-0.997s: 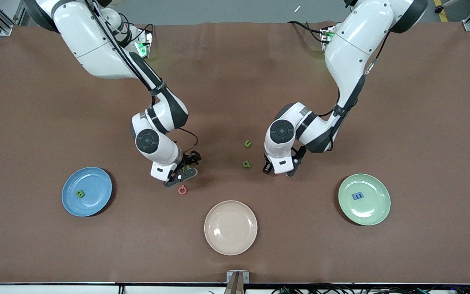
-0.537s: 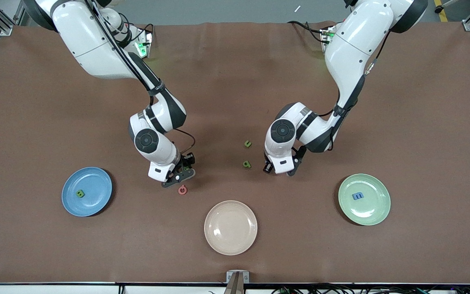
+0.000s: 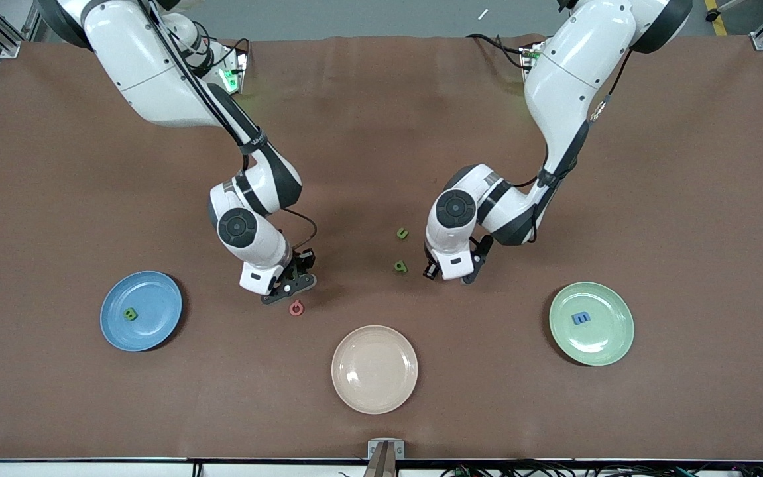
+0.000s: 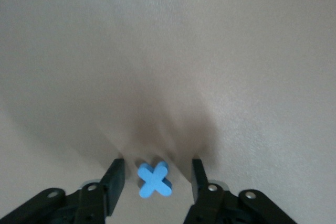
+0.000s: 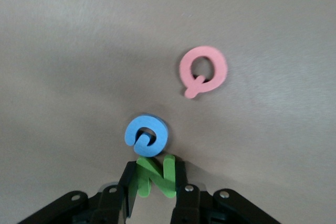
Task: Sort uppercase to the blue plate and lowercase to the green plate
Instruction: 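Grasp the green N with the right gripper while the left gripper grasps blue x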
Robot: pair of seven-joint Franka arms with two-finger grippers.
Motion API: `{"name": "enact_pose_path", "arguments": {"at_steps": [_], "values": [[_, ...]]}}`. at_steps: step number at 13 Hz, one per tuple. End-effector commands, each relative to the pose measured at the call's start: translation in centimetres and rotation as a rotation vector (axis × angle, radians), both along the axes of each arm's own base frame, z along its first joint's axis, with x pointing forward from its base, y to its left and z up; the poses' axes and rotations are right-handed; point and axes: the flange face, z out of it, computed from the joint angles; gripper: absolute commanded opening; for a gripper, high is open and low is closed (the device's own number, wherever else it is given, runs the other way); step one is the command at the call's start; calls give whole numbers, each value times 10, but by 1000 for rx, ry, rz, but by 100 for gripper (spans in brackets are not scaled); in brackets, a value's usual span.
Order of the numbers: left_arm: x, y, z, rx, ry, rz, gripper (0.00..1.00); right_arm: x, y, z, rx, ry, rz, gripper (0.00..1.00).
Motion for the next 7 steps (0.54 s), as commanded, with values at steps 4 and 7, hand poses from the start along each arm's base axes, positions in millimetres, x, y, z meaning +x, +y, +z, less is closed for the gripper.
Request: {"name": "enact_pose_path", "arguments": {"at_steps": [4,7], "values": [[-6,6,-1,7,-11,26,14,55,-97,81,-50,60,-138,3],[8,15,16,-1,-38,31,3,80,-180,88,-37,36,-147,3]]}}
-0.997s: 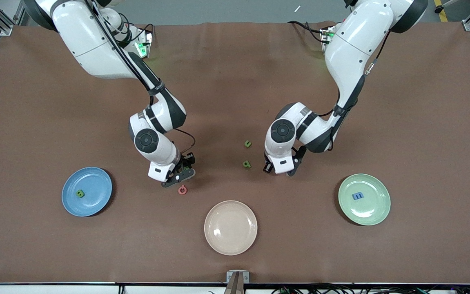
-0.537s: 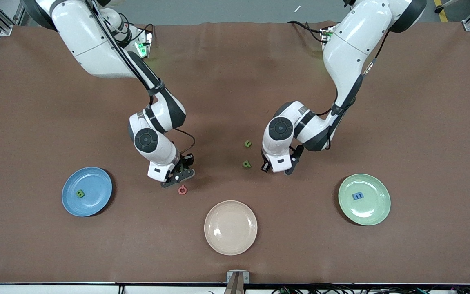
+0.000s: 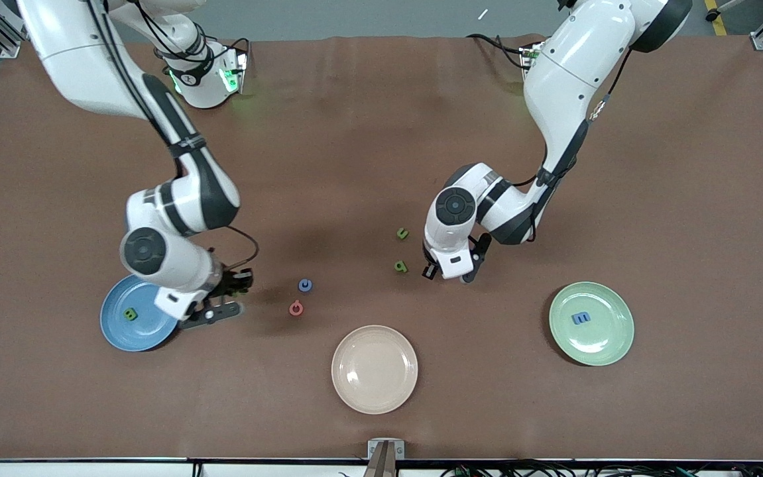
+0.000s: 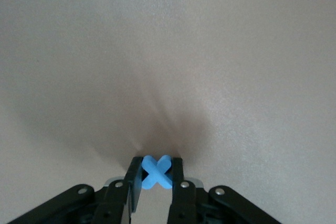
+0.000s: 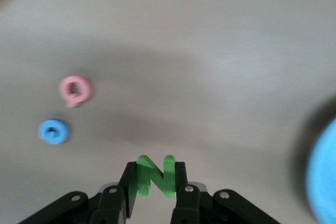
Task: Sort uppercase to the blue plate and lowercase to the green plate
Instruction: 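Place the N on the blue plate while the left gripper places x on green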
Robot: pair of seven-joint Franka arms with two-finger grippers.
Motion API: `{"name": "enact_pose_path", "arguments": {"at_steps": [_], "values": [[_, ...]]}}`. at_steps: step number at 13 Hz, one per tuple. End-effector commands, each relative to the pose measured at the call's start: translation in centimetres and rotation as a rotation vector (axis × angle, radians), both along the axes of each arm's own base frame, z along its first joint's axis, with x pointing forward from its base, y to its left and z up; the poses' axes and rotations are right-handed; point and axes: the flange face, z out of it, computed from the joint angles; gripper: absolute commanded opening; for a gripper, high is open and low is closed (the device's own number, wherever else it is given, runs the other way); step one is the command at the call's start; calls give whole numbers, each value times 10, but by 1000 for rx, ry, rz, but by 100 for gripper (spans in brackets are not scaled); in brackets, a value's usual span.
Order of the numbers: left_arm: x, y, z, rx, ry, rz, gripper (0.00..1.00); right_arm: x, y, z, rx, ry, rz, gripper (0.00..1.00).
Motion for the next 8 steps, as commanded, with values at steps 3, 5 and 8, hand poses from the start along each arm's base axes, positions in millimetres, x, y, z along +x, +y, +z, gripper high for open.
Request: {"name": "enact_pose_path", "arguments": {"at_steps": [3,5,8], "values": [[41,47,51,0,-83,-36,3,21,-120,-1,9,-22,4,4],[57,70,54,21,-79,-109,3,26,-160,-15,15,-16,25,5],[92,144,67,37,-93,-210,3,31,-195,-34,26,-8,50,25]]}}
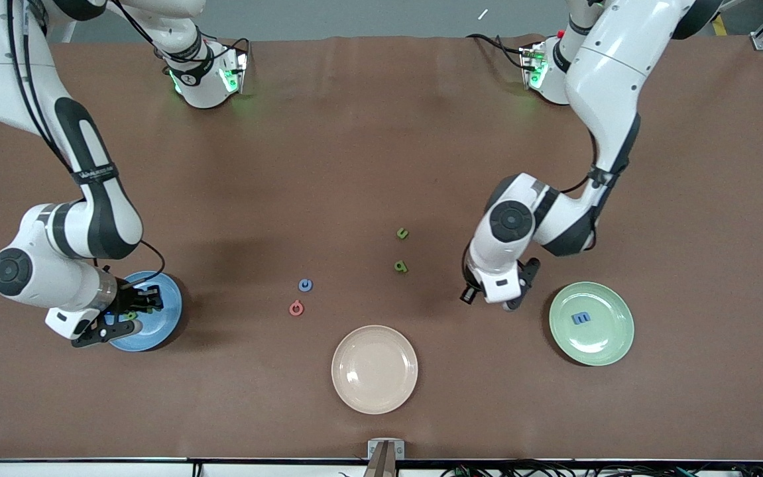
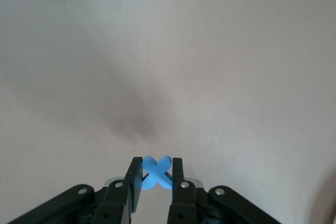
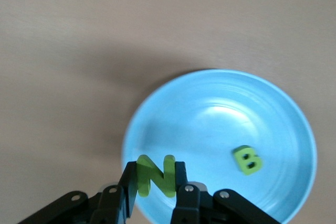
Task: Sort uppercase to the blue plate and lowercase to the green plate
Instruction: 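Place the N on the blue plate while the left gripper places x on green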
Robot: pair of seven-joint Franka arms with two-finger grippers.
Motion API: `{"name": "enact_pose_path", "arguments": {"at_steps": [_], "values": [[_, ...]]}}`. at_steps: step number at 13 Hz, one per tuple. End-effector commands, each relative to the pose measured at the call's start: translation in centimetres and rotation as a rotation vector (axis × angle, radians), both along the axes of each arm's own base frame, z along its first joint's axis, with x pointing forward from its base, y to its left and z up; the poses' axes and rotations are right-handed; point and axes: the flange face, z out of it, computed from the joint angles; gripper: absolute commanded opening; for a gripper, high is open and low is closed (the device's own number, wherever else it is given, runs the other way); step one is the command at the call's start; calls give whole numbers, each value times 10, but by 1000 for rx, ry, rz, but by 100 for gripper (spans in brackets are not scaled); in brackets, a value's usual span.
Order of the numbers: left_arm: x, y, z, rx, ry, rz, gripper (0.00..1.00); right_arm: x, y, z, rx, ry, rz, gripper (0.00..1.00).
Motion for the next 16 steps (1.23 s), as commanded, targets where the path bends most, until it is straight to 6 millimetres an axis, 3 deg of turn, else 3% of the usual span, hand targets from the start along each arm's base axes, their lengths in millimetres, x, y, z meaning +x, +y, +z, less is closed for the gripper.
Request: {"name": "enact_pose_path", "arguments": {"at_steps": [1,2,3,4,6,7,11,14,16], "values": [[23,61,15,29,-12,-92,3,8,-12,-12,13,-11,18,45],[30,78,16,33,-14,-130,3,9,-13,-14,13,-20,16,60],[35,93,16,40,-14,-160,3,9,-14,-14,13,-23,14,63],[40,109,16,46,-13,-195,4,9,-12,-13,14,-25,16,76],[47,143,14,59,-4,-279,6,9,2,-10,17,-21,22,81],[47,149,9,63,6,-309,8,9,14,-9,26,-16,27,82],[45,180,0,81,85,-345,11,2,104,-9,16,37,-119,83],[37,182,-9,86,148,-359,24,-12,191,-8,0,47,-202,86],[36,184,-9,90,162,-363,27,-22,234,-7,-6,41,-261,86]]}}
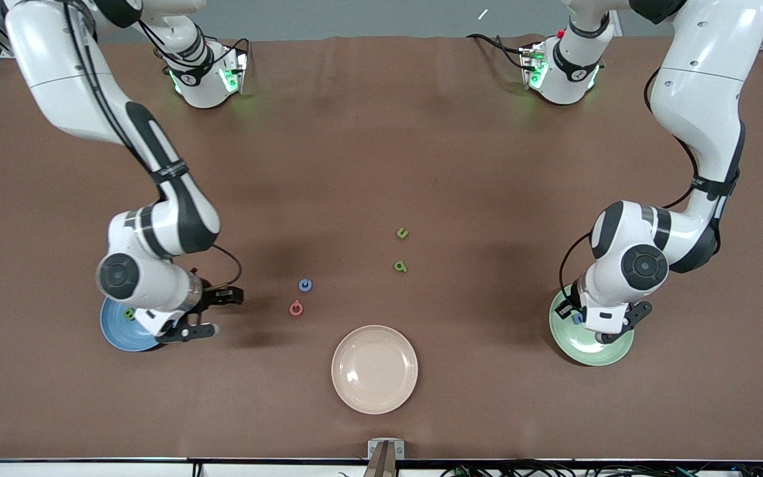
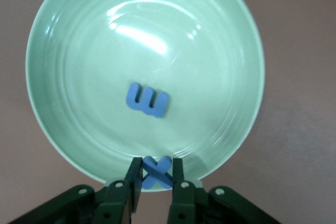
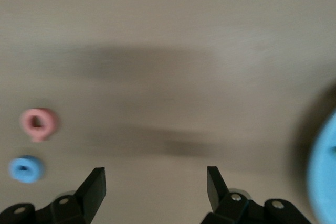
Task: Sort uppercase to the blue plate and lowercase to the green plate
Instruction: 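Grasp the blue c with the right gripper while the left gripper grasps green b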
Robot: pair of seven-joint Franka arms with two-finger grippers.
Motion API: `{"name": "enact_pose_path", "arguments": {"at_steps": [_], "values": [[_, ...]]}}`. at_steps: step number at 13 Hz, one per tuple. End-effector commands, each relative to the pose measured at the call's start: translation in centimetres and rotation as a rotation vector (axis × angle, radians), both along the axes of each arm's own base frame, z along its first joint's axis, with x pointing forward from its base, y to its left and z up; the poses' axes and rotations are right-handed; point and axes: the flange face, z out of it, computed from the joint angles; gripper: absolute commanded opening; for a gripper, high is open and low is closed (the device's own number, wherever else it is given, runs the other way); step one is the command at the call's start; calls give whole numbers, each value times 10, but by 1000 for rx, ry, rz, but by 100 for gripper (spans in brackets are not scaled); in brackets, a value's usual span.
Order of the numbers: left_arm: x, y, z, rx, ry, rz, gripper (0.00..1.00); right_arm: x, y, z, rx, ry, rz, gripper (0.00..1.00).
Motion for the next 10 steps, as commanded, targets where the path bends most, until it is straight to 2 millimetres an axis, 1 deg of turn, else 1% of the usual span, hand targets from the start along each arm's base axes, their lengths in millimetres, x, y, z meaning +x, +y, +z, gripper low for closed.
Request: {"name": "enact_pose_path", "arguments": {"at_steps": [1,2,4,5,7,8,9,10], "values": [[-3,3,1,11,18,-44,29,-13,45,6,-14,-1,-90,86],[-3,3,1,10,20,-55,40,-21,72,4,-19,-6,-121,86],[-4,-6,0,11,20,-56,90,-33,108,-1,-13,-31,-167,86],[-5,-8,2,10,18,-62,100,-36,119,-11,-9,-39,-176,86],[-6,-19,4,-10,19,-51,100,-39,130,-30,10,-56,-189,86],[-11,-40,6,-28,21,-37,100,-45,141,-37,10,-55,-189,86],[-17,-68,10,-45,21,11,100,-49,146,-43,7,-48,-193,86],[-24,-100,10,-58,16,82,100,-50,147,-47,0,-46,-191,86]]}}
